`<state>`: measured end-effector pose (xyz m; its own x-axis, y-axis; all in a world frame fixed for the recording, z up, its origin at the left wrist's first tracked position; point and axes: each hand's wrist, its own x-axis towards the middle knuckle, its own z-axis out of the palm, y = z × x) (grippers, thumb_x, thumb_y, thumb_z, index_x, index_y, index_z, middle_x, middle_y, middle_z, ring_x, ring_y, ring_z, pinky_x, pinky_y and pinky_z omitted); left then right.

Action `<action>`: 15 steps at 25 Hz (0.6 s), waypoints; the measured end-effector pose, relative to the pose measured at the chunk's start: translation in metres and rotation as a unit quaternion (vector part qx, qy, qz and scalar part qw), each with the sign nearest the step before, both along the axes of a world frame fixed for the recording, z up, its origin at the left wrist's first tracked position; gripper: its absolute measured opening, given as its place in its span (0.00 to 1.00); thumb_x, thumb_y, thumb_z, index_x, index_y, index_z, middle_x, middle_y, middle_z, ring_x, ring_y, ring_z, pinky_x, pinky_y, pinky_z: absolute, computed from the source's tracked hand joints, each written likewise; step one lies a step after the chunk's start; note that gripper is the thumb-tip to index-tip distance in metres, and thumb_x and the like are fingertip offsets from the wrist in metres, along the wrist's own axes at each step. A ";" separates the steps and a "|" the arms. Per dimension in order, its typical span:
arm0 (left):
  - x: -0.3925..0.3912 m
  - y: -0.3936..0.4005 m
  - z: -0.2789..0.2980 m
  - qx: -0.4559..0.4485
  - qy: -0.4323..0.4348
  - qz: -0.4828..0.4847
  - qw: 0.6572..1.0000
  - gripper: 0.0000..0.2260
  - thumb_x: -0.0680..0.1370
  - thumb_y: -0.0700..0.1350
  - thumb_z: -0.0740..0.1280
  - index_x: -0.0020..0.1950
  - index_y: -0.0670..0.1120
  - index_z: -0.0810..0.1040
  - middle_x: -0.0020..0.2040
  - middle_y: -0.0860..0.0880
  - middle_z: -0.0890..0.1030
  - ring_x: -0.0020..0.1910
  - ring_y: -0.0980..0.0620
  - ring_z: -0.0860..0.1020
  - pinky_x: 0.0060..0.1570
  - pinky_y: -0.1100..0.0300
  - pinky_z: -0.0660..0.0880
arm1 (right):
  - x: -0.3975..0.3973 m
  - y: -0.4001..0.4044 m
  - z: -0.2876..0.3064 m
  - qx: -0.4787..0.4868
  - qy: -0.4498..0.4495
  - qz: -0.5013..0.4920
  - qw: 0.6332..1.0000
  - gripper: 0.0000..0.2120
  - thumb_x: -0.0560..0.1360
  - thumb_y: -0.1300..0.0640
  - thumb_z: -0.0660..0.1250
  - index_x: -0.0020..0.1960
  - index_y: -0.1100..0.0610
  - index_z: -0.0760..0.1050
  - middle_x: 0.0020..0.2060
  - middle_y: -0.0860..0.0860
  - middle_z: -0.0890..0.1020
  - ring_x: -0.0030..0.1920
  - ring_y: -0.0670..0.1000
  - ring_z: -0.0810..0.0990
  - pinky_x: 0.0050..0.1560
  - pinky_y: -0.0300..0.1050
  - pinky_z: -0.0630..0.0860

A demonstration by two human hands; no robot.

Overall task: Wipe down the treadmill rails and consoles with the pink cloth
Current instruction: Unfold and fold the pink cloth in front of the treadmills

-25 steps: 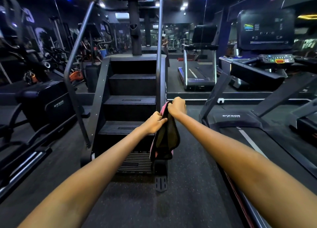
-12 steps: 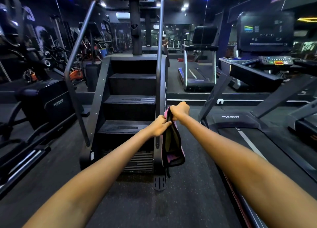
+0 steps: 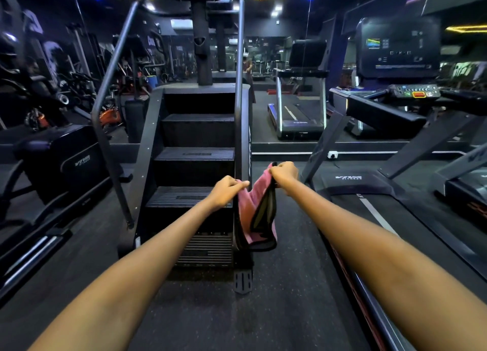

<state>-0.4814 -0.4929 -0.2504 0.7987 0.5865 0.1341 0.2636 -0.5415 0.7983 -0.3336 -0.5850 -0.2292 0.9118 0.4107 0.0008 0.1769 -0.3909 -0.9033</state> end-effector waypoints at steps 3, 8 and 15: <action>-0.020 0.035 -0.013 0.032 -0.032 0.100 0.994 0.11 0.74 0.41 0.67 0.49 0.34 0.82 0.44 0.43 0.79 0.45 0.50 0.75 0.45 0.60 0.69 | 0.023 -0.036 -0.008 -0.014 -0.025 -0.009 1.000 0.06 0.72 0.61 0.67 0.36 0.59 0.76 0.39 0.58 0.79 0.42 0.52 0.76 0.39 0.45 0.73; -0.043 0.078 -0.029 -0.028 -0.108 0.249 0.962 0.09 0.73 0.32 0.66 0.50 0.37 0.82 0.49 0.43 0.82 0.43 0.51 0.79 0.43 0.70 0.73 | 0.052 -0.074 -0.033 0.011 -0.044 -0.035 0.998 0.18 0.68 0.71 0.68 0.34 0.52 0.64 0.36 0.51 0.75 0.43 0.50 0.72 0.43 0.42 0.67; -0.062 0.101 -0.057 -0.141 -0.139 0.287 0.937 0.09 0.74 0.29 0.63 0.51 0.33 0.81 0.41 0.45 0.79 0.34 0.57 0.72 0.34 0.67 0.71 | 0.072 -0.100 -0.063 0.087 0.000 -0.149 0.985 0.19 0.68 0.72 0.68 0.31 0.52 0.65 0.39 0.54 0.75 0.42 0.50 0.72 0.42 0.38 0.67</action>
